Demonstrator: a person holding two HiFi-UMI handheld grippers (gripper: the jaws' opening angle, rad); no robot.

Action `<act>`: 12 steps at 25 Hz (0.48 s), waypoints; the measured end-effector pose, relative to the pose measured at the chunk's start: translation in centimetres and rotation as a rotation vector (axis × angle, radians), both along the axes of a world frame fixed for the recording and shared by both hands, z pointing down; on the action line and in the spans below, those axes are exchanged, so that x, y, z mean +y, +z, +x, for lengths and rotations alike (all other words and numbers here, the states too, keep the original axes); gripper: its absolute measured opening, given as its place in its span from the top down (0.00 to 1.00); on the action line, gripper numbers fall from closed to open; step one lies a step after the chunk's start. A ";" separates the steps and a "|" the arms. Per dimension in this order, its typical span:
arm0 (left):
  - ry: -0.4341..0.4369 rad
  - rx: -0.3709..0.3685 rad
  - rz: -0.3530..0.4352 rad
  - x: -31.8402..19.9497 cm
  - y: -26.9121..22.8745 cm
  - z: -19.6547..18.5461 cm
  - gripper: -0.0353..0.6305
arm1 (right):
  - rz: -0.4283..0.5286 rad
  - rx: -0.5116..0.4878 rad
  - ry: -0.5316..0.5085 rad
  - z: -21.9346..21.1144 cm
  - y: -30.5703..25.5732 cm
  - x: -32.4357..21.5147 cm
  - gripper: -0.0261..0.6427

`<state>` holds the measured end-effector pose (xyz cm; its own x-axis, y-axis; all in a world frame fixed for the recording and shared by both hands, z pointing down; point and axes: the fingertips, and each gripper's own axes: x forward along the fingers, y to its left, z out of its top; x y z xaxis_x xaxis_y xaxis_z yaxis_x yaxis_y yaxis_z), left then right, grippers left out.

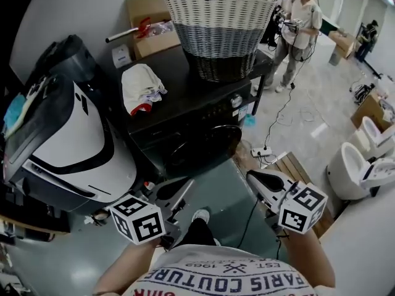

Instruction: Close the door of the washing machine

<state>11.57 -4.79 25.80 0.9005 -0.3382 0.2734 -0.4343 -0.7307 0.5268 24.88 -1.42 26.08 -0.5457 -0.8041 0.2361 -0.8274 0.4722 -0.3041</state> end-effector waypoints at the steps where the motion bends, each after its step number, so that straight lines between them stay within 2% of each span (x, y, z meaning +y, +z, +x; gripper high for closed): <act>1: 0.007 -0.005 0.017 0.3 -0.2 0.3 0.91 | 0.012 -0.006 0.001 0.2 -0.3 0.3 0.93; 7: 0.041 -0.005 0.037 1.6 -1.1 1.9 0.91 | 0.044 -0.061 0.026 1.2 -1.4 1.8 0.93; 12: 0.070 -0.007 0.041 1.9 -1.3 3.2 0.91 | 0.056 -0.065 0.041 1.9 -1.8 2.6 0.93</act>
